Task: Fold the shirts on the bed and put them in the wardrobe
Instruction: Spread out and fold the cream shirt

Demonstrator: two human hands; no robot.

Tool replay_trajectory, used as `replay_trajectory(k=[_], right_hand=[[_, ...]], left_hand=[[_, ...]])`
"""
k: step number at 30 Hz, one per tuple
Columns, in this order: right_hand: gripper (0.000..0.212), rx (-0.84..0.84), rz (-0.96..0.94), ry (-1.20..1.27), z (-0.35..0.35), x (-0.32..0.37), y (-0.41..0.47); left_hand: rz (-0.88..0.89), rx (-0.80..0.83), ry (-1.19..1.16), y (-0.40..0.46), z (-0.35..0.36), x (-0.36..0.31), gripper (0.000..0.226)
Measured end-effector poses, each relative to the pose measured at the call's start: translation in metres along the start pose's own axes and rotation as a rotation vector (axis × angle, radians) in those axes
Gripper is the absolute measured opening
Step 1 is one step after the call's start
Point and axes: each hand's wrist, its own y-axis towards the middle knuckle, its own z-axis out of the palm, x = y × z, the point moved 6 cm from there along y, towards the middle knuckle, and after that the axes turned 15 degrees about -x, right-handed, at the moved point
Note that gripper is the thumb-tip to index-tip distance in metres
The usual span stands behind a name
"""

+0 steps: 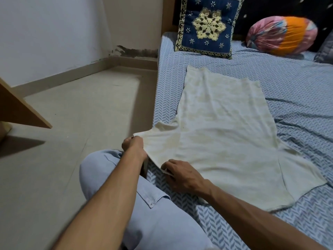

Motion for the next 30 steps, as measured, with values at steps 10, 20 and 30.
replay_trajectory(k=[10, 20, 30], right_hand=[[0.023, -0.311, 0.330, 0.073, -0.051, -0.047, 0.102], [0.014, -0.099, 0.429, -0.077, -0.019, -0.094, 0.181], [0.023, -0.412, 0.537, 0.083, -0.094, -0.204, 0.210]], left_hand=[[-0.015, -0.024, 0.124, 0.020, 0.005, 0.014, 0.024], [0.113, -0.108, 0.202, 0.043, 0.012, 0.021, 0.016], [1.291, 0.255, 0.815, -0.043, 0.162, -0.039, 0.029]])
